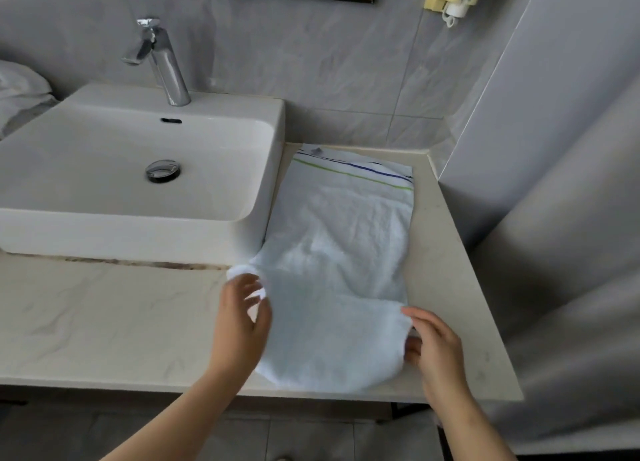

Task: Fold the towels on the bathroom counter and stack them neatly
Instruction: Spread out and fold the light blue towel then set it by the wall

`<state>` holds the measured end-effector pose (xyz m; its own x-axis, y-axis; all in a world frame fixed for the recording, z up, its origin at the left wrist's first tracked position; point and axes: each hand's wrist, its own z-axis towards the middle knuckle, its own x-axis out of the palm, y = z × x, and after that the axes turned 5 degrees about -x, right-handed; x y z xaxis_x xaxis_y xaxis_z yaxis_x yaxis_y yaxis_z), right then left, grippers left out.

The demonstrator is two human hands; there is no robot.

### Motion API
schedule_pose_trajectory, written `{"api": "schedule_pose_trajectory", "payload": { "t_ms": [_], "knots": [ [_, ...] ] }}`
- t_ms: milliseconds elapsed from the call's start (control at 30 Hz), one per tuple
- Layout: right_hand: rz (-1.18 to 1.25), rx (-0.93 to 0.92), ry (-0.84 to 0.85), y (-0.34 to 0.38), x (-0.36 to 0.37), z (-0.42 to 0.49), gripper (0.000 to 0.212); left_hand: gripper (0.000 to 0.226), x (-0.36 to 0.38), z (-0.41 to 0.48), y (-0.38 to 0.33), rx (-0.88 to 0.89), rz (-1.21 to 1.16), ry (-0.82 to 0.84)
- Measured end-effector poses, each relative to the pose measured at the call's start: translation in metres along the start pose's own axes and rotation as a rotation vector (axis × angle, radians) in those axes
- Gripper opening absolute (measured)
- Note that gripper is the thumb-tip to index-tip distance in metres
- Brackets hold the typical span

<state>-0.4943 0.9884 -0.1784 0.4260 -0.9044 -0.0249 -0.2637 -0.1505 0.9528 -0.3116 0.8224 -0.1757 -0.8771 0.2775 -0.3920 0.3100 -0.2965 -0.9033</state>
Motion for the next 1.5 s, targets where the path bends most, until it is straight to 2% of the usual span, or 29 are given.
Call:
{"api": "schedule_pose_trajectory", "payload": {
  "t_ms": [67,100,167,233,333,367,467,533,600,633,667,700,767,833,867,967,1033,1133,1167,1233,1300,1333,1400,1500],
  "knots": [
    [0.091,0.040,0.059,0.002,0.009,0.002,0.039,0.054,0.009,-0.006,0.015,0.201,0.241,0.280],
    [0.056,0.027,0.087,0.001,0.012,0.003,0.040,0.064,0.013,-0.008,0.026,0.297,0.421,0.391],
    [-0.180,-0.057,0.146,-0.006,0.014,0.006,0.044,0.072,0.022,-0.009,0.044,0.496,0.773,0.533],
    [-0.435,-0.150,0.218,-0.012,0.012,0.006,0.048,0.084,0.027,-0.008,0.049,0.577,0.962,0.598],
    [-0.581,-0.169,0.275,-0.016,0.011,0.002,0.060,0.086,0.024,-0.006,0.049,0.605,0.992,0.629],
    [-0.563,-0.179,0.267,-0.016,0.011,0.000,0.062,0.080,0.023,-0.006,0.050,0.627,0.956,0.623],
    [-0.462,-0.225,0.229,-0.013,0.010,-0.014,0.047,0.046,0.017,-0.004,0.054,0.675,0.760,0.566],
    [-0.641,-0.307,0.362,-0.015,0.006,-0.023,0.060,0.029,0.013,-0.004,0.056,0.668,0.673,0.480],
    [-0.926,-0.327,0.572,-0.018,0.005,-0.029,0.073,0.024,0.011,-0.007,0.054,0.643,0.648,0.410],
    [-0.965,-0.319,0.594,-0.018,0.006,-0.028,0.075,0.027,0.010,-0.007,0.052,0.632,0.645,0.377],
    [-0.926,-0.338,0.575,-0.019,0.008,-0.025,0.073,0.039,0.008,-0.006,0.048,0.608,0.641,0.352],
    [-0.776,-0.320,0.490,-0.015,0.010,-0.022,0.069,0.056,0.007,-0.002,0.043,0.555,0.640,0.333],
    [-0.340,-0.220,0.245,-0.006,0.010,-0.013,0.054,0.073,0.005,0.010,0.029,0.463,0.664,0.233],
    [0.069,-0.035,0.061,0.009,0.006,-0.002,0.035,0.070,0.003,0.021,0.013,0.456,0.653,0.112],
    [0.199,0.039,-0.005,0.015,0.003,0.003,0.027,0.066,0.003,0.027,0.005,0.449,0.628,0.062],
    [0.261,0.072,-0.172,0.017,-0.004,0.015,0.022,0.038,0.007,0.039,-0.003,0.452,0.555,-0.013],
    [0.096,0.015,-0.215,0.012,-0.002,0.014,0.035,0.026,0.014,0.041,0.001,0.452,0.579,0.054],
    [-0.717,-0.248,-0.264,0.004,0.011,0.002,0.055,0.024,0.026,0.036,0.010,0.266,0.616,0.264],
    [-0.844,-0.416,-0.253,0.001,0.017,-0.001,0.053,0.026,0.029,0.035,0.015,0.202,0.642,0.345],
    [-0.938,-0.660,-0.042,-0.010,0.028,-0.006,0.046,0.033,0.032,0.035,0.024,0.174,0.707,0.427],
    [-1.075,-0.591,0.223,-0.021,0.035,-0.007,0.048,0.034,0.031,0.039,0.026,0.140,0.732,0.425],
    [-1.148,-0.545,0.268,-0.028,0.035,-0.006,0.051,0.033,0.030,0.041,0.026,0.123,0.735,0.419],
    [-1.199,-0.522,0.292,-0.031,0.032,-0.007,0.048,0.034,0.027,0.045,0.023,0.104,0.753,0.443],
    [-1.152,-0.618,0.192,-0.041,0.019,0.001,0.038,0.031,0.024,0.046,0.023,0.120,0.770,0.529]
  ]
}}
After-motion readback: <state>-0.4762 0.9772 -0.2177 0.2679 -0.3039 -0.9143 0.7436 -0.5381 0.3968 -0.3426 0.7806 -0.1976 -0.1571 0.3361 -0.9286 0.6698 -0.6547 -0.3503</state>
